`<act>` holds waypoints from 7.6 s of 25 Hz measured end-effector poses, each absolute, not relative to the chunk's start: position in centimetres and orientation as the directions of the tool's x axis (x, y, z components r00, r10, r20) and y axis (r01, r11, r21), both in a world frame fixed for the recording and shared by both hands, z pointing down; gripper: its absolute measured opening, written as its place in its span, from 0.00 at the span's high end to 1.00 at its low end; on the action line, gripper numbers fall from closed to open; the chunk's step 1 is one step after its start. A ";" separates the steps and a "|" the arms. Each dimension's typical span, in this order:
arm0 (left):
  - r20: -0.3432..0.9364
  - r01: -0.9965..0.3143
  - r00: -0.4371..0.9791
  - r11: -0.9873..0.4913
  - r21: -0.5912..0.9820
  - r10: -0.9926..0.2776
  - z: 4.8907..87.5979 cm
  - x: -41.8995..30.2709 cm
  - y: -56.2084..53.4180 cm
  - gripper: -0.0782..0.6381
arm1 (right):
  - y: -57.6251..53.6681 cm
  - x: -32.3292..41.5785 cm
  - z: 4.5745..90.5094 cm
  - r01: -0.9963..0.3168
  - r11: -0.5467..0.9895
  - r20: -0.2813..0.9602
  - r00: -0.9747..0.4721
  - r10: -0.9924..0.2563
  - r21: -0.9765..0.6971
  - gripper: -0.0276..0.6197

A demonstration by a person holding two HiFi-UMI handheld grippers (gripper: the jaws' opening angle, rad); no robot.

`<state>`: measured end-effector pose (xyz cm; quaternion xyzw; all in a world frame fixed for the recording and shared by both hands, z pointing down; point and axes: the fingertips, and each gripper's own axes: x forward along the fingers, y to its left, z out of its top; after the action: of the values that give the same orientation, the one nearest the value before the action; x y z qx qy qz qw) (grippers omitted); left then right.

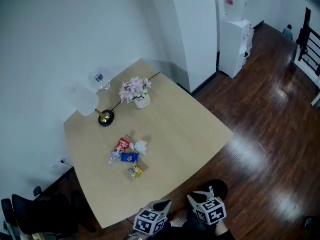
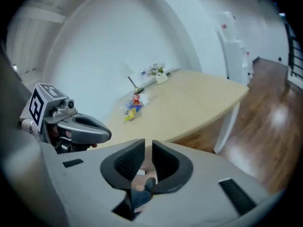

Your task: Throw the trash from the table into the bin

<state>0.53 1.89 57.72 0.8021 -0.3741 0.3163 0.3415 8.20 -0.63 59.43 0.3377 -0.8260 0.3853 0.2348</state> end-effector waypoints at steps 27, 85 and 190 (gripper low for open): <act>0.645 -0.946 0.171 0.059 0.319 -0.745 53.6 -24.1 2.9 0.88 | -8.9 -16.5 60.9 -0.542 0.821 0.700 -0.656 -0.282 -0.177 0.39; 0.724 -0.622 0.633 -0.737 0.265 -0.274 59.1 -2.9 2.8 0.88 | 4.9 4.6 62.2 -0.876 0.264 0.735 -0.483 -0.476 -0.404 0.69; 0.688 -0.926 0.336 -0.094 0.365 -0.643 56.5 -21.9 2.7 0.88 | -5.5 -14.5 61.6 -0.551 0.797 0.719 -0.656 -0.231 -0.247 0.78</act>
<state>-21.94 2.73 56.52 0.7172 -0.5471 0.1805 0.3921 -14.50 -5.46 61.56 0.2221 -0.8807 0.2288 0.3502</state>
